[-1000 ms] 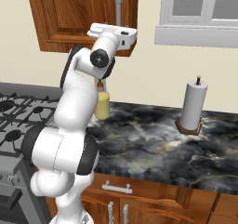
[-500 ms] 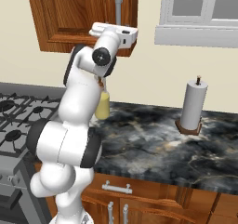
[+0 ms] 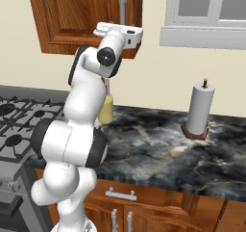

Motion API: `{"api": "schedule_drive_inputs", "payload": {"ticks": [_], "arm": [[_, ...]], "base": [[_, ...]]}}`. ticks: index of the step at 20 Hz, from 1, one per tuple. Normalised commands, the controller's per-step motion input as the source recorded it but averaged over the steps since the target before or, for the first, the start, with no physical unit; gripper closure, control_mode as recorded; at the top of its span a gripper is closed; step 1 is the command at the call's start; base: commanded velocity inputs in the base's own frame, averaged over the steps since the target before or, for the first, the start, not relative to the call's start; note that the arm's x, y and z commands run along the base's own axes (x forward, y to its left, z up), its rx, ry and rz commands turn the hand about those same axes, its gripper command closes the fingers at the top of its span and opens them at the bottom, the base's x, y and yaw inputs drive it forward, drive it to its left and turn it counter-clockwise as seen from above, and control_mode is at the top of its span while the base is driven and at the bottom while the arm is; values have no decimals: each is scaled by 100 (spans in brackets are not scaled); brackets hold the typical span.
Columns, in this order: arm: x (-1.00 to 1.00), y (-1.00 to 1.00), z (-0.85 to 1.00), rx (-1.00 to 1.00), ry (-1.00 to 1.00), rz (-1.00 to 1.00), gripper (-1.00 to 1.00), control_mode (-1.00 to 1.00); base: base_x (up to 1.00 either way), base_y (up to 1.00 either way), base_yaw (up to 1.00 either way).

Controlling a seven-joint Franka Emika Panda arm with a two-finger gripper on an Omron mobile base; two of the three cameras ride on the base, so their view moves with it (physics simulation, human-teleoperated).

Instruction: Pick the soap dispenser and dish brush from the cabinet and place them on the counter.

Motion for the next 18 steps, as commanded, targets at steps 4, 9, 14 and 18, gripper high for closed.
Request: {"api": "schedule_drive_inputs", "payload": {"ticks": [4,9,14,18], "arm": [[20,0,0,0,0,0,-100,-100],[22,0,0,0,0,0,-100,-100],[20,0,-1,0,0,0,-100,-100],[15,0,-2,0,0,0,-100,-100]], "base": [[0,0,0],[0,0,0],[0,0,0],[0,0,0]]}}
